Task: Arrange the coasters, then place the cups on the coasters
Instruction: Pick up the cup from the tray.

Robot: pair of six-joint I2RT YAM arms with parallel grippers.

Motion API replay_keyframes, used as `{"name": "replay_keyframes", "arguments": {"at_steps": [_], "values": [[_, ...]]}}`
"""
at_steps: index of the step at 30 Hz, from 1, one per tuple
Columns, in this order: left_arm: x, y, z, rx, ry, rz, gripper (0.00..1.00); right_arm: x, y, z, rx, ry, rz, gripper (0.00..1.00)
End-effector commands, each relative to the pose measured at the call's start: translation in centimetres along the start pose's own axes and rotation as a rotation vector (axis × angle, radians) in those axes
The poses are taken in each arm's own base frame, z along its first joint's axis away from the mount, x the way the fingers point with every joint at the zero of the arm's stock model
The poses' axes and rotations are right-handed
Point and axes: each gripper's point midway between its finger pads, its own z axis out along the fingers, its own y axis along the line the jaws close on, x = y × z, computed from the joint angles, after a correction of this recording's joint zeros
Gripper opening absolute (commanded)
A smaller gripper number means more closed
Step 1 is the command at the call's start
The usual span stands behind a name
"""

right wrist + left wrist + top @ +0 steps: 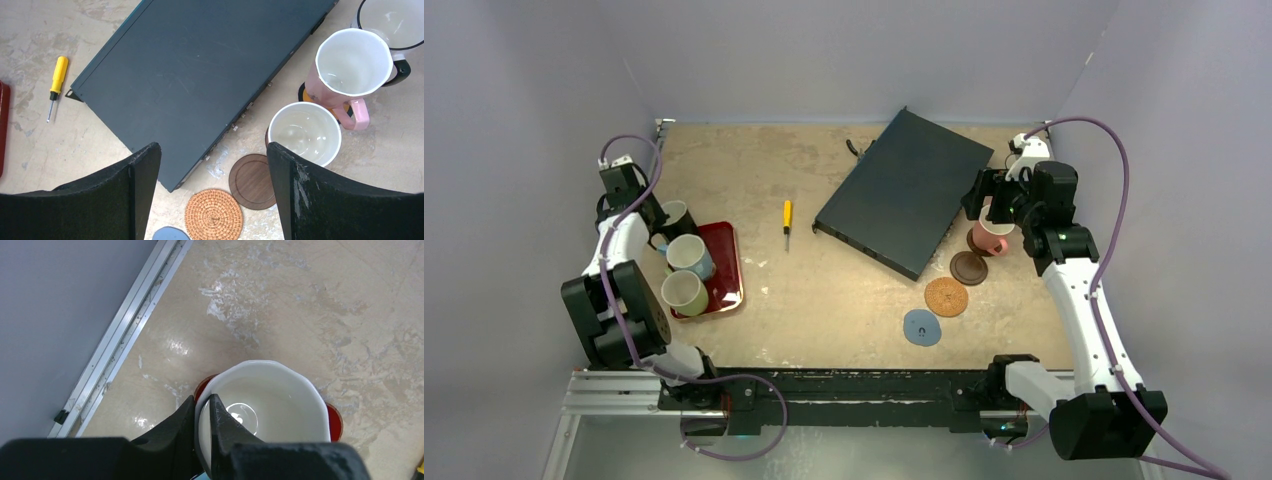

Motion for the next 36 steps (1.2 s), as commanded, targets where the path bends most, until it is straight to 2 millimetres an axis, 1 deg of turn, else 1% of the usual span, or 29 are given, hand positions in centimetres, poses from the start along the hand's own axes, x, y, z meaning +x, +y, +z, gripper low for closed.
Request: {"name": "replay_keyframes", "arguments": {"at_steps": [1, 4, 6, 11, 17, 20, 22, 25, 27, 30, 33, 36], "values": [[-1.3, -0.2, -1.8, 0.015, -0.075, -0.033, 0.15, -0.9, -0.1, 0.0, 0.004, -0.034, -0.024, 0.81], [-0.8, 0.3, -1.7, -0.010, -0.055, -0.035, 0.25, -0.9, 0.1, 0.0, -0.004, -0.035, -0.024, 0.81], [-0.5, 0.9, -1.7, -0.046, -0.033, -0.038, 0.29, -0.9, 0.1, -0.1, -0.006, -0.035, -0.024, 0.81], [-0.7, 1.1, -2.0, -0.061, -0.039, -0.044, 0.40, -0.9, 0.2, -0.1, -0.010, -0.038, -0.024, 0.81], [-1.1, 1.5, -1.7, -0.081, -0.030, -0.020, 0.44, -0.9, 0.3, -0.2, -0.012, -0.037, -0.024, 0.81], [-1.4, 0.7, -0.9, -0.035, -0.015, 0.014, 0.46, -0.9, 0.2, -0.2, -0.009, -0.038, -0.024, 0.81], [-1.0, 0.0, 0.0, 0.003, 0.030, 0.034, 0.47, -0.9, 0.2, -0.2, -0.008, -0.040, -0.024, 0.81], [-0.2, -0.7, 1.1, 0.044, 0.076, 0.054, 0.45, -0.9, 0.2, -0.3, -0.008, -0.041, -0.025, 0.81], [0.1, -0.8, 1.4, 0.049, 0.088, 0.058, 0.44, -1.0, 0.2, -0.3, -0.005, -0.042, -0.025, 0.81], [1.0, -1.1, 1.4, 0.071, 0.110, 0.059, 0.37, -0.9, 0.1, -0.3, -0.003, -0.042, -0.024, 0.81], [1.5, -1.1, 1.1, 0.074, 0.107, 0.052, 0.28, -0.8, 0.1, -0.1, -0.004, -0.040, -0.024, 0.81], [1.3, -0.9, 0.4, 0.060, 0.082, 0.040, 0.12, -0.9, 0.1, -0.1, -0.006, -0.041, -0.024, 0.81]]}}
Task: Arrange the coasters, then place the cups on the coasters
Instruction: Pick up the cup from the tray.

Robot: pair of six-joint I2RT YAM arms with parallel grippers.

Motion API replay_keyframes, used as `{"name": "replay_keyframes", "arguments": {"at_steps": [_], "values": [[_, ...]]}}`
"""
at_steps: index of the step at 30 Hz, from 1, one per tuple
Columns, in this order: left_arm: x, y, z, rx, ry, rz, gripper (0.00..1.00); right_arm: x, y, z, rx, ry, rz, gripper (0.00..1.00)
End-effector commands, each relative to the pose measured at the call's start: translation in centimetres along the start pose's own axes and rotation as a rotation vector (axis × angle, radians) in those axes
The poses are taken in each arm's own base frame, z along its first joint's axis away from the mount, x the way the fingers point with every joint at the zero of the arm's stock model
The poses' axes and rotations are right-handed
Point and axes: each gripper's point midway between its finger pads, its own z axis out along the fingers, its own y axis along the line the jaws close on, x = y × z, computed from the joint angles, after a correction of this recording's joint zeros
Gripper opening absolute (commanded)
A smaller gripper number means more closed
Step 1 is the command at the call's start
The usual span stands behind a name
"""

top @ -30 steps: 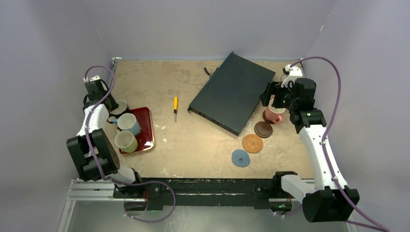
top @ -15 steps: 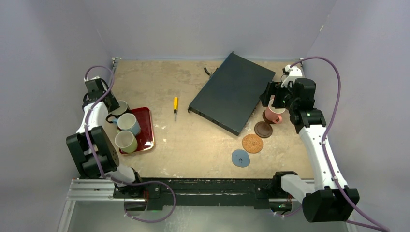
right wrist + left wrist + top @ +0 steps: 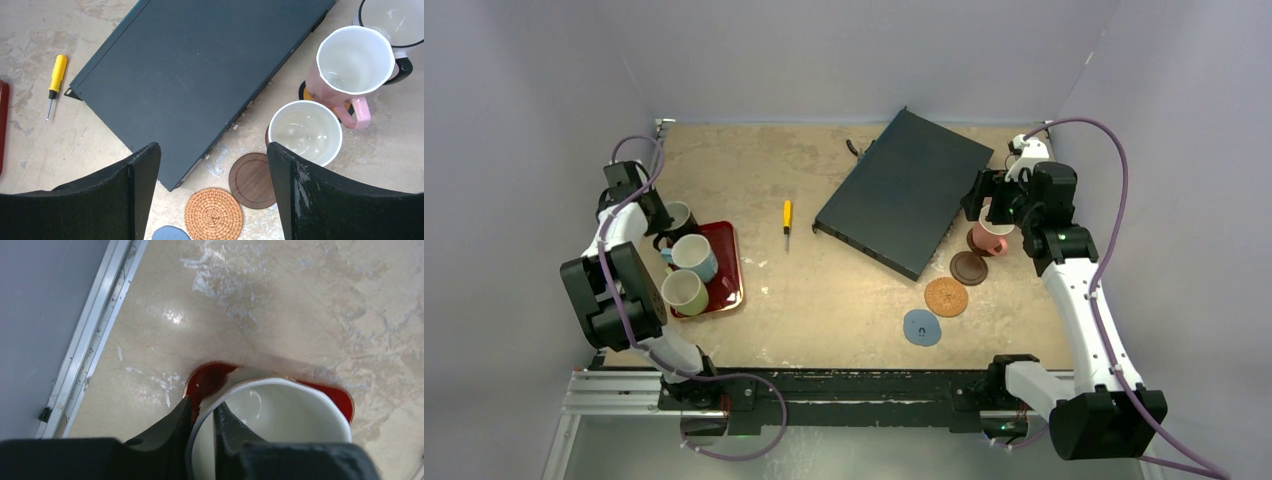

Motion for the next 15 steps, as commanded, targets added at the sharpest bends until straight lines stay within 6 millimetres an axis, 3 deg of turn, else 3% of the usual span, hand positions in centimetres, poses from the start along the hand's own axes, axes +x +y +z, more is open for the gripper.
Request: {"name": "replay_keyframes", "arguments": {"at_steps": [1, 5, 15], "values": [[-1.2, -0.3, -1.5, 0.016, -0.074, -0.012, 0.09, -1.1, 0.2, -0.2, -0.007, -0.047, -0.025, 0.81], [-2.3, 0.2, -2.9, -0.011, -0.134, -0.025, 0.00, -1.2, 0.3, -0.3, -0.010, -0.047, -0.026, 0.81], [-6.5, 1.0, -8.2, -0.059, -0.340, -0.124, 0.00, -1.2, 0.4, -0.5, -0.012, -0.050, -0.026, 0.81]]}}
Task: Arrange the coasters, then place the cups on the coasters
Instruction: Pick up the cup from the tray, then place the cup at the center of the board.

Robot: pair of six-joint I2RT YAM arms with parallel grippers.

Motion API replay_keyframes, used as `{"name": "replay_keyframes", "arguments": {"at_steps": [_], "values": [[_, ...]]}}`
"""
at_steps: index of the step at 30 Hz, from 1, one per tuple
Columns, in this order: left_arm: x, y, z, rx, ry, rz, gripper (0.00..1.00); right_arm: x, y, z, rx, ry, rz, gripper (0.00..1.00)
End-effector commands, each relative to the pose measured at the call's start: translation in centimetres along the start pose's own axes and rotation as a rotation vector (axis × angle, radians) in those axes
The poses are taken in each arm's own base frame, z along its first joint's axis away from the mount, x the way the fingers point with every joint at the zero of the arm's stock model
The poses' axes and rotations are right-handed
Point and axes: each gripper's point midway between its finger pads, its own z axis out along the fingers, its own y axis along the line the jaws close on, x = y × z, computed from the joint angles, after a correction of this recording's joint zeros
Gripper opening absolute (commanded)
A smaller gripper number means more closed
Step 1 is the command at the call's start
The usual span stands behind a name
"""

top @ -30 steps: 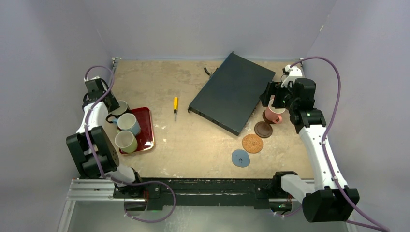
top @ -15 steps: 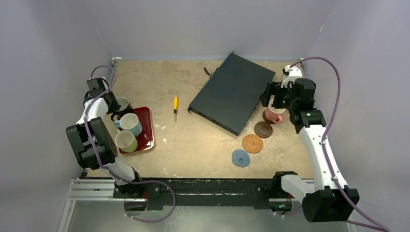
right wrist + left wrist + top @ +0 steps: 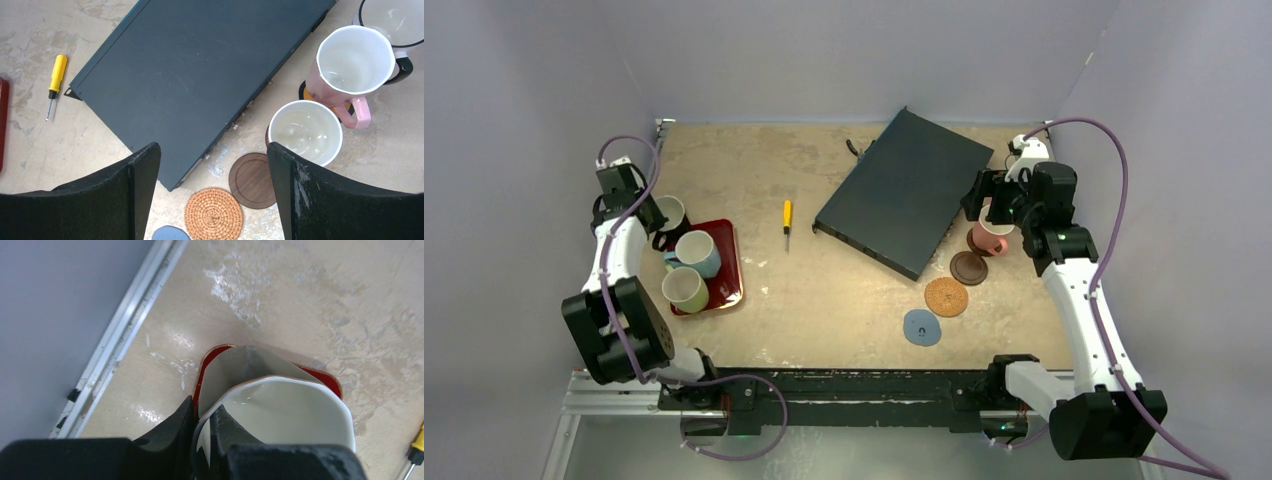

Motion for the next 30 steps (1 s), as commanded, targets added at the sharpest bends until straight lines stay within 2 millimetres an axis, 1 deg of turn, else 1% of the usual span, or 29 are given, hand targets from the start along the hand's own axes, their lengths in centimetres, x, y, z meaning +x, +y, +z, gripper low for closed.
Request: {"name": "replay_keyframes", "arguments": {"at_steps": [1, 4, 9, 11, 12, 14, 16, 18, 20, 22, 24, 25, 26, 27, 30], "values": [[-6.7, 0.4, -4.2, -0.028, -0.262, -0.109, 0.00, -1.4, 0.4, -0.6, -0.011, -0.052, -0.025, 0.81], [-7.7, 0.6, -5.4, -0.044, -0.293, -0.160, 0.00, -1.4, 0.4, -0.7, -0.010, -0.053, -0.027, 0.81], [-10.6, 0.2, -8.1, -0.025, -0.359, -0.244, 0.00, -1.8, 0.5, -0.9, -0.010, -0.061, -0.027, 0.82], [-11.9, -0.6, -9.3, 0.007, -0.380, -0.268, 0.00, -2.0, 0.6, -1.0, -0.014, -0.068, -0.030, 0.82], [-12.2, -1.2, -9.7, 0.022, -0.382, -0.273, 0.00, -2.1, 0.6, -1.0, -0.014, -0.071, -0.030, 0.82], [-12.6, -3.0, -10.6, 0.043, -0.386, -0.265, 0.00, -2.4, 0.6, -1.1, -0.014, -0.081, -0.031, 0.82], [-12.4, -5.1, -11.3, 0.060, -0.382, -0.240, 0.00, -2.7, 1.2, -1.2, -0.045, -0.090, -0.030, 0.82], [-11.8, -7.1, -11.6, 0.109, -0.357, -0.248, 0.00, -2.7, 2.1, -1.2, -0.094, -0.090, -0.022, 0.82], [-10.7, -9.1, -11.9, 0.170, -0.328, -0.258, 0.00, -2.4, 4.1, -1.2, -0.212, -0.071, -0.012, 0.81], [-9.1, -11.2, -12.2, 0.207, -0.299, -0.248, 0.00, -2.2, 6.0, -1.2, -0.320, -0.059, 0.038, 0.80], [-7.1, -13.2, -12.7, 0.235, -0.269, -0.239, 0.00, -2.2, 7.7, -1.2, -0.406, -0.060, 0.090, 0.78], [-5.3, -14.9, -13.0, 0.263, -0.239, -0.224, 0.00, -2.4, 8.3, -1.0, -0.422, -0.067, 0.101, 0.77], [-4.0, -15.8, -13.2, 0.275, -0.215, -0.225, 0.00, -2.3, 9.1, -0.8, -0.427, -0.064, 0.101, 0.77], [-2.8, -16.7, -13.4, 0.291, -0.193, -0.237, 0.00, -2.0, 10.4, -0.7, -0.432, -0.054, 0.091, 0.77], [1.0, -18.2, -14.0, 0.294, -0.133, -0.253, 0.00, -1.3, 13.2, 0.0, -0.421, -0.020, 0.084, 0.78]]}}
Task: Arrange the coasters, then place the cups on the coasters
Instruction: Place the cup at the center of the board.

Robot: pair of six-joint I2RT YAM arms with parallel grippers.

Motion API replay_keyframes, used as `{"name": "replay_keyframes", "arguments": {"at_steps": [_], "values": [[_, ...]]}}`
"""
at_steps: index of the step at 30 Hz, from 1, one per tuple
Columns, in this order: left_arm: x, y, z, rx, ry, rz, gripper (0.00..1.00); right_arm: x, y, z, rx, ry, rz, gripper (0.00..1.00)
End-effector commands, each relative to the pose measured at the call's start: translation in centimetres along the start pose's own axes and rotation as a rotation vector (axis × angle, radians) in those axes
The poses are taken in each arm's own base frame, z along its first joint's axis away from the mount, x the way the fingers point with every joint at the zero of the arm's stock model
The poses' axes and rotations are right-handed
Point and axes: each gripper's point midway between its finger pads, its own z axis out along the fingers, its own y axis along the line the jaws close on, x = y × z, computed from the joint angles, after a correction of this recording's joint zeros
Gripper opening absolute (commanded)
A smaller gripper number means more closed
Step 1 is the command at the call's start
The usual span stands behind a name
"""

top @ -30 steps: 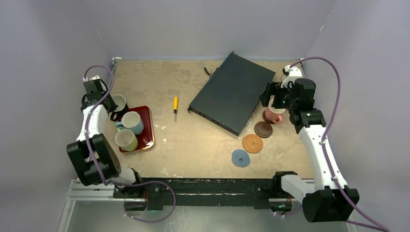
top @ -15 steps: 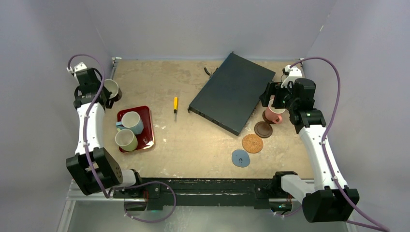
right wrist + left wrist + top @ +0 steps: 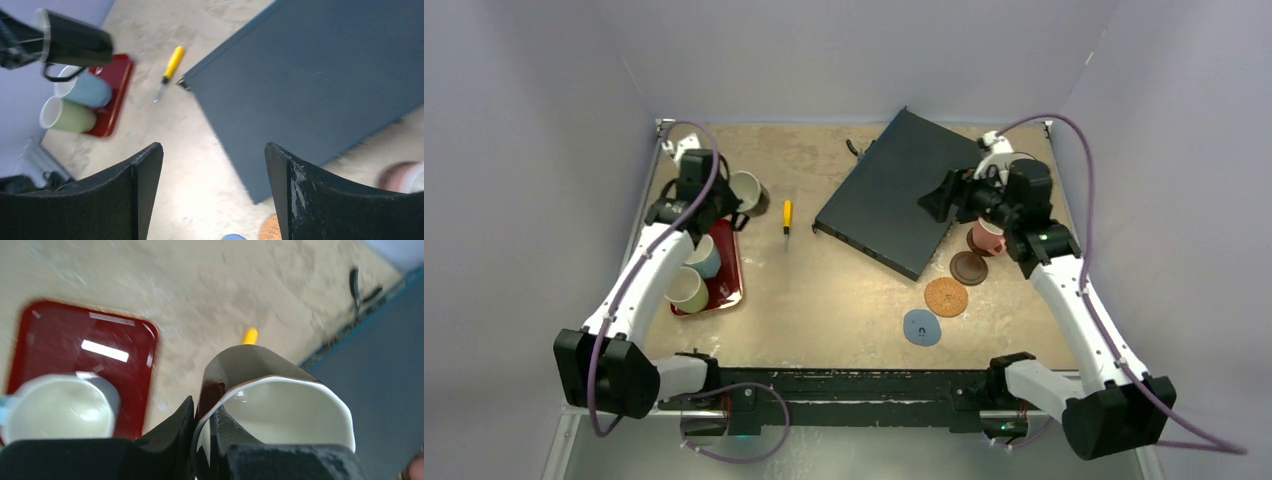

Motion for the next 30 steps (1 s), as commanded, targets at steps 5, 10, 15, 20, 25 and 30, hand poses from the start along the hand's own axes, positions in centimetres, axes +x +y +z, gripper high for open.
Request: {"name": "replay_keyframes", "arguments": {"at_steps": [5, 10, 15, 20, 25, 30], "values": [[8.8, -4.6, -3.7, 0.065, 0.060, -0.205, 0.00, 2.4, 7.6, 3.7, -0.075, 0.038, 0.057, 0.79], [14.6, -5.7, -4.7, 0.069, 0.102, -0.218, 0.00, 4.7, 10.9, 4.5, -0.099, 0.064, 0.084, 0.80], [18.1, -6.7, -5.5, 0.064, 0.128, -0.223, 0.00, 7.5, 13.8, 5.3, -0.079, 0.109, 0.069, 0.80], [20.3, -7.5, -5.9, 0.065, 0.151, -0.223, 0.00, 10.8, 15.3, 6.7, -0.034, 0.183, 0.021, 0.77], [21.3, -8.0, -6.1, 0.071, 0.164, -0.211, 0.00, 13.2, 15.9, 8.0, 0.021, 0.244, -0.047, 0.73], [22.0, -8.1, -6.0, 0.082, 0.186, -0.213, 0.00, 15.5, 15.9, 9.6, 0.053, 0.302, -0.097, 0.69]]}}
